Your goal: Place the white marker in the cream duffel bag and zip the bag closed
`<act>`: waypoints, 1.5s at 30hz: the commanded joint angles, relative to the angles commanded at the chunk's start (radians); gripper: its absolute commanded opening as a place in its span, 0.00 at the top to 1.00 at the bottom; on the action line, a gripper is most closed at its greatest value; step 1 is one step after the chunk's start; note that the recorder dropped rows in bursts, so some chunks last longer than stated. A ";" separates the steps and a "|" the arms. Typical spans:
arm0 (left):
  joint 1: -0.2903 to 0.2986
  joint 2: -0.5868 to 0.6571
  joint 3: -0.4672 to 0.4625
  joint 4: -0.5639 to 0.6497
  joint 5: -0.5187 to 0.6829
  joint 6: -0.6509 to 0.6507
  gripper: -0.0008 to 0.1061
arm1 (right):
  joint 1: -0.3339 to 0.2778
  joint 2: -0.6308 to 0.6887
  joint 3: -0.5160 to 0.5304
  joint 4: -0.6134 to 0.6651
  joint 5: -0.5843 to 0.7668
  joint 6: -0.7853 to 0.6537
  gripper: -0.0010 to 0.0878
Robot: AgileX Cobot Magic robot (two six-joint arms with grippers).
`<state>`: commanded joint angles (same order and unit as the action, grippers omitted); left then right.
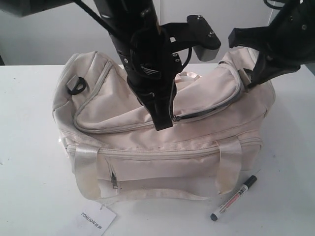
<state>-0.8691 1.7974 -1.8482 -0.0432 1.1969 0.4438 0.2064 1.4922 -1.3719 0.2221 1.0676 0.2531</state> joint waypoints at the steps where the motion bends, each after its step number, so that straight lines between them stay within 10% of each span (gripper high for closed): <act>1: 0.000 0.000 0.000 0.000 0.000 0.000 0.99 | 0.000 0.000 0.005 0.008 -0.012 0.014 0.81; 16: 0.000 0.000 0.000 -0.008 -0.006 0.002 0.99 | 0.000 0.033 0.036 0.051 -0.075 0.160 0.41; 39: -0.002 0.000 0.000 -0.031 -0.021 0.004 0.99 | 0.000 0.141 0.036 0.060 -0.154 0.143 0.42; 45: -0.002 0.000 0.000 -0.031 -0.024 0.004 0.99 | 0.000 0.160 0.036 0.080 -0.144 0.117 0.70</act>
<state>-0.8710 1.7974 -1.8482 -0.0738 1.1733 0.4478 0.2064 1.6523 -1.3359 0.3021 0.9238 0.3696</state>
